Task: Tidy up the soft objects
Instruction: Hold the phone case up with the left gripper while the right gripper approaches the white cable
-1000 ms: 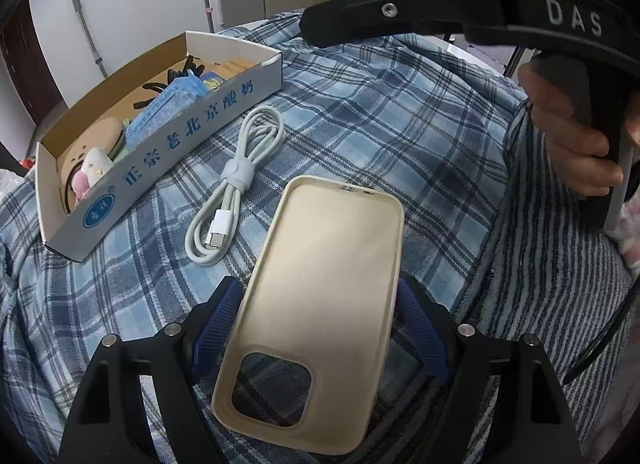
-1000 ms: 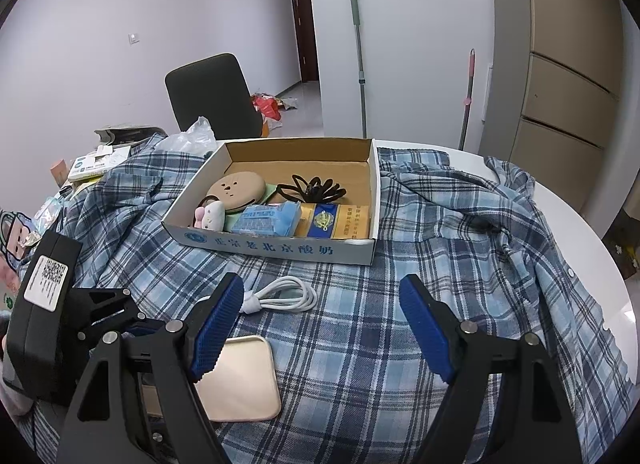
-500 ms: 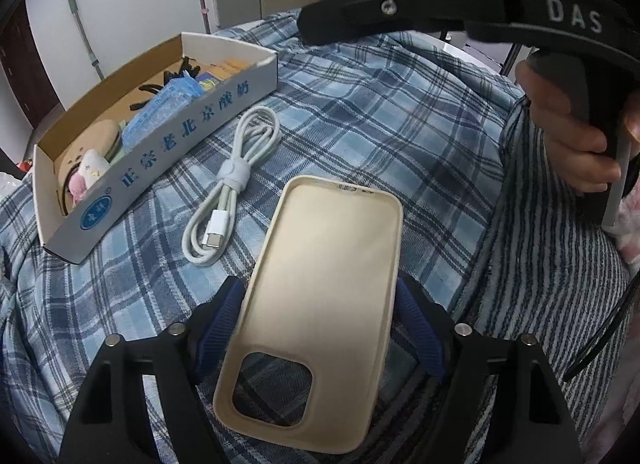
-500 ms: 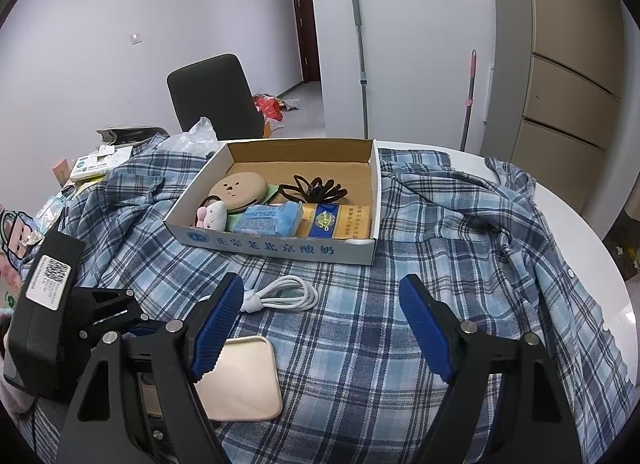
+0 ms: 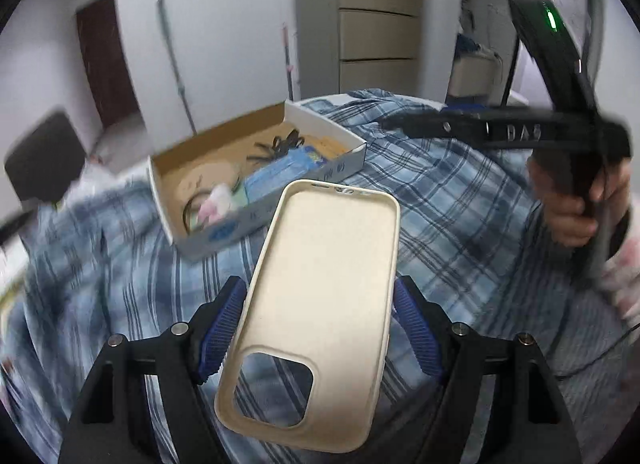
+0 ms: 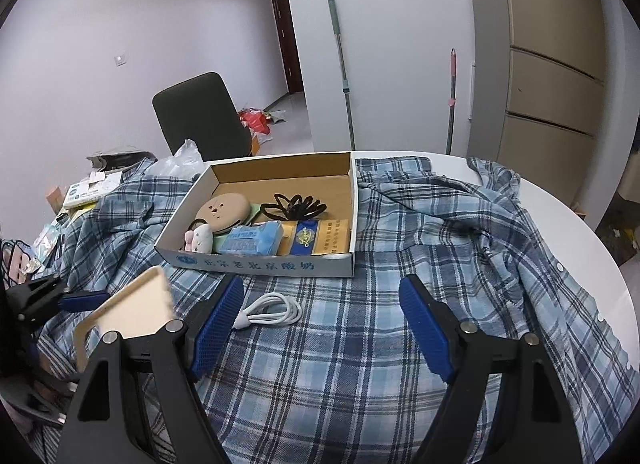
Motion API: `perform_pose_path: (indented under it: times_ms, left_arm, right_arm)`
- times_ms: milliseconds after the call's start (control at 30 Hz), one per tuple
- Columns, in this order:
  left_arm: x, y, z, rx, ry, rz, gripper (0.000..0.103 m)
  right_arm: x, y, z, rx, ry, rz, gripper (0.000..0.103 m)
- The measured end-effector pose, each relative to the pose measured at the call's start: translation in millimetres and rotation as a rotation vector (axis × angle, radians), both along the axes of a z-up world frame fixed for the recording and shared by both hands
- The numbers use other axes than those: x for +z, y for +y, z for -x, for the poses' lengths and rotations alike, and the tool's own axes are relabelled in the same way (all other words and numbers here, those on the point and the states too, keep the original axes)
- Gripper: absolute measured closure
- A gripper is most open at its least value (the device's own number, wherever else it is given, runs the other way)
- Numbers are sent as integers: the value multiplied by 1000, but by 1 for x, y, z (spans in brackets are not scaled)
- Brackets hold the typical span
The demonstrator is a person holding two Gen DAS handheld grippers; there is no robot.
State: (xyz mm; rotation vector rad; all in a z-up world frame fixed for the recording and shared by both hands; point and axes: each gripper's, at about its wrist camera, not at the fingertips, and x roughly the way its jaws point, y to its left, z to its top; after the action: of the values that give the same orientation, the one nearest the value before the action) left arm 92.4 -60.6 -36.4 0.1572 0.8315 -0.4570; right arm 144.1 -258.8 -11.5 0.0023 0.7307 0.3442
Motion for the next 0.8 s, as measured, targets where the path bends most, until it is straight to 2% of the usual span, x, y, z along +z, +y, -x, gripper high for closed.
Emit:
perform_pose_path:
  times_ms: [67,133,267,433,600,667,800]
  left_arm:
    - [3,9,1,27,75,1,25]
    - [3,10,5,56,127,-71,25]
    - [-7,5,22,28,240,-90,25]
    - [-26,0,37,65,264,-158,24]
    - [-39,-4,42,8,293,-167,24]
    - [-41,-3,40,-30,302,-161,23]
    - [-44,5,32,-99,372,-105,23]
  right_arm:
    - [0,-1,0,-1,2,-3,24]
    - [-1,1,0,7,7,-1,24]
    - [-3,8,4,34,7,13,24]
    - [0,10,9,49,-8,18,24]
    - [1,9,10,52,-8,9,24]
    - [2,8,10,52,-7,6,24]
    - [1,9,11,60,-3,8,24]
